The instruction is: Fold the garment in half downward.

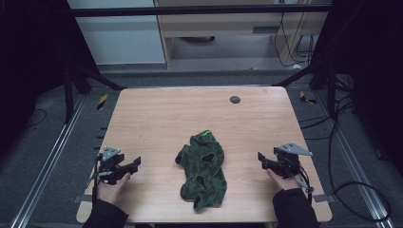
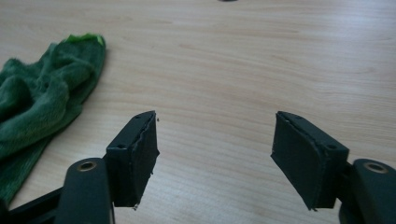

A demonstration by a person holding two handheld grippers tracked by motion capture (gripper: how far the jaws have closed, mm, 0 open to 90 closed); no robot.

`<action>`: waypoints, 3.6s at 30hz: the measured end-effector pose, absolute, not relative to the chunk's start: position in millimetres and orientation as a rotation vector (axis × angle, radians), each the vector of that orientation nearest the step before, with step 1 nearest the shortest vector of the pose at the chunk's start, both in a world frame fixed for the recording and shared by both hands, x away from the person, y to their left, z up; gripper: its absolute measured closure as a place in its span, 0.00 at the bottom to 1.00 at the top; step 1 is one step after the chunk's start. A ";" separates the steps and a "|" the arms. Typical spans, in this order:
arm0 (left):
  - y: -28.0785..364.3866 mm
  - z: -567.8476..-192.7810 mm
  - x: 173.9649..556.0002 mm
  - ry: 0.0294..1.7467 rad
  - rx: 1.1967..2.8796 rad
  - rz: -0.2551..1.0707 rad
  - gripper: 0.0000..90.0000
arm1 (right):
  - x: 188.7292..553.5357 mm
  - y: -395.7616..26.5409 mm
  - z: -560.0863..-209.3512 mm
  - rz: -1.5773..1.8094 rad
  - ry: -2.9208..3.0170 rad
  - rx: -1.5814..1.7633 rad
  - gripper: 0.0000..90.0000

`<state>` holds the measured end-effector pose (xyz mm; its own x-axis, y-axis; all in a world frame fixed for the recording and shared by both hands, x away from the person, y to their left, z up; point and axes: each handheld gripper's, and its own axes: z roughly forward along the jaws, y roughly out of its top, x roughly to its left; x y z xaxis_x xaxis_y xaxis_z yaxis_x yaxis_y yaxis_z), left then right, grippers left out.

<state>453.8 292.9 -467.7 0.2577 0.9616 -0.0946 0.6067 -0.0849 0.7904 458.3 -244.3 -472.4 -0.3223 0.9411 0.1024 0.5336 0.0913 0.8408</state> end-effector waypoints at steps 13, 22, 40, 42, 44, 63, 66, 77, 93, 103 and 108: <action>282.9 -462.0 457.9 1.395 1.832 0.534 0.33 | 460.3 -233.3 -463.9 1.170 2.026 1.377 0.48; 269.1 -448.8 469.1 1.341 1.860 0.531 0.33 | 467.5 -223.3 -450.0 1.189 2.055 1.338 0.46; 240.0 -420.0 500.4 1.228 1.872 0.550 0.40 | 498.1 -187.6 -417.8 1.216 2.070 1.269 0.48; 238.6 -419.4 501.9 1.226 1.877 0.556 0.42 | 499.6 -184.3 -417.4 1.214 2.075 1.267 0.48; 235.0 -417.0 507.1 1.224 1.876 0.553 0.43 | 504.2 -175.8 -417.1 1.209 2.084 1.249 0.48; 182.8 -430.5 536.7 1.119 1.995 0.491 0.50 | 529.5 -142.2 -432.1 1.185 2.160 1.236 0.48; 175.5 -434.0 540.4 1.107 2.013 0.466 0.50 | 532.3 -139.0 -436.9 1.170 2.173 1.246 0.49; 159.8 -450.4 550.8 1.086 2.099 0.417 0.50 | 540.9 -131.9 -456.6 1.119 2.208 1.287 0.51; 145.0 -480.6 558.5 1.097 2.190 0.329 0.52 | 546.1 -116.8 -475.6 1.101 2.291 1.295 0.58; 142.7 -485.7 558.4 1.093 2.197 0.269 0.66 | 548.5 -111.2 -484.6 1.070 2.367 1.306 0.70; 139.4 -486.9 556.6 1.086 2.212 0.258 0.71 | 549.7 -110.4 -487.2 1.067 2.386 1.319 0.74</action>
